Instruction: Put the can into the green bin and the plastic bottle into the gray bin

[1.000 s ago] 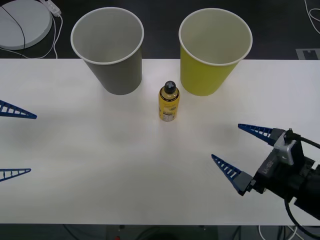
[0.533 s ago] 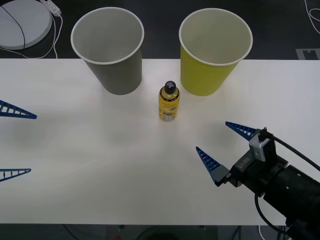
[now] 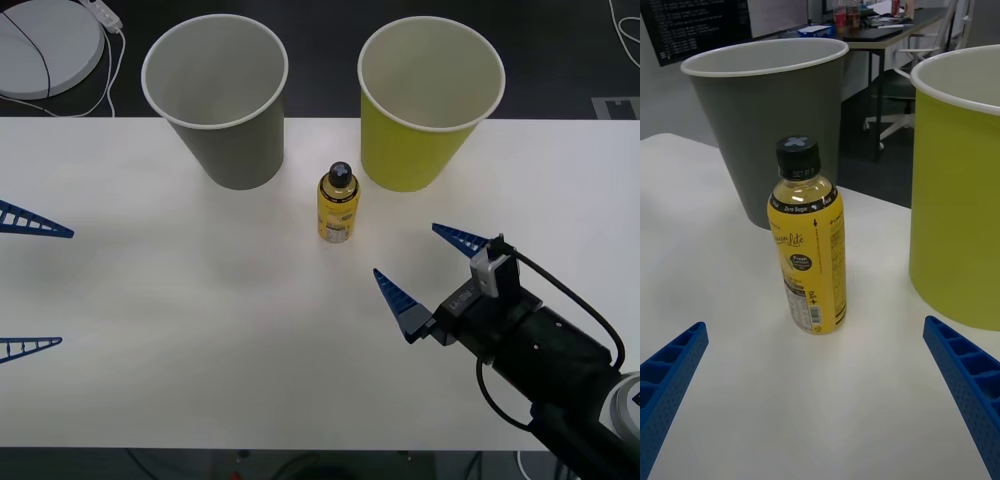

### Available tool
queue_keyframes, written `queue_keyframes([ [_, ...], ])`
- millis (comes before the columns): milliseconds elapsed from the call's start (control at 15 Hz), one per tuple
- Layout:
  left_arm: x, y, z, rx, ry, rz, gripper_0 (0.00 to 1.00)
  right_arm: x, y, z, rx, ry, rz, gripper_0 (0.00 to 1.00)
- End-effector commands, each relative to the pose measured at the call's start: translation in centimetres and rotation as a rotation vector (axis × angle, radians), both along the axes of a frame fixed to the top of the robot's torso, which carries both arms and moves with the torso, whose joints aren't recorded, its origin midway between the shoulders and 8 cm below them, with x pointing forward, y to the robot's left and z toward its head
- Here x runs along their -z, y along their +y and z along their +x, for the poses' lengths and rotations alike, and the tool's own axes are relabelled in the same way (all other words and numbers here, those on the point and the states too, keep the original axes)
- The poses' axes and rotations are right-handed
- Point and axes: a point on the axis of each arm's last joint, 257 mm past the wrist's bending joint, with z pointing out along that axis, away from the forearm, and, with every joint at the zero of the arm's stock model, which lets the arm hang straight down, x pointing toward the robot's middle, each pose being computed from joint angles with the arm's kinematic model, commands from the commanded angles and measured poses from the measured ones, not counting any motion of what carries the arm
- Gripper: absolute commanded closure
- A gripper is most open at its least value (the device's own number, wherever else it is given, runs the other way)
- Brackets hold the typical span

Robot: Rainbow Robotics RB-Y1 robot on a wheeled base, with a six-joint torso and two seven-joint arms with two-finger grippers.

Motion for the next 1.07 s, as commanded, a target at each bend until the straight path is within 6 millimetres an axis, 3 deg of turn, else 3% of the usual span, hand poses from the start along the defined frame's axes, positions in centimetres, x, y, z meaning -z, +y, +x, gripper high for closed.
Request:
queue_keyframes([
  [67, 0.0, 0.0, 0.0, 0.0, 0.0, 0.0, 0.0, 0.0, 0.4, 1.0, 0.009, -0.015, 0.004, 0.0],
  [1067, 0.0, 0.0, 0.0, 0.0, 0.0, 0.0, 0.0, 1.4, 5.5, 6.4, -0.011, -0.033, 0.021, 0.0],
])
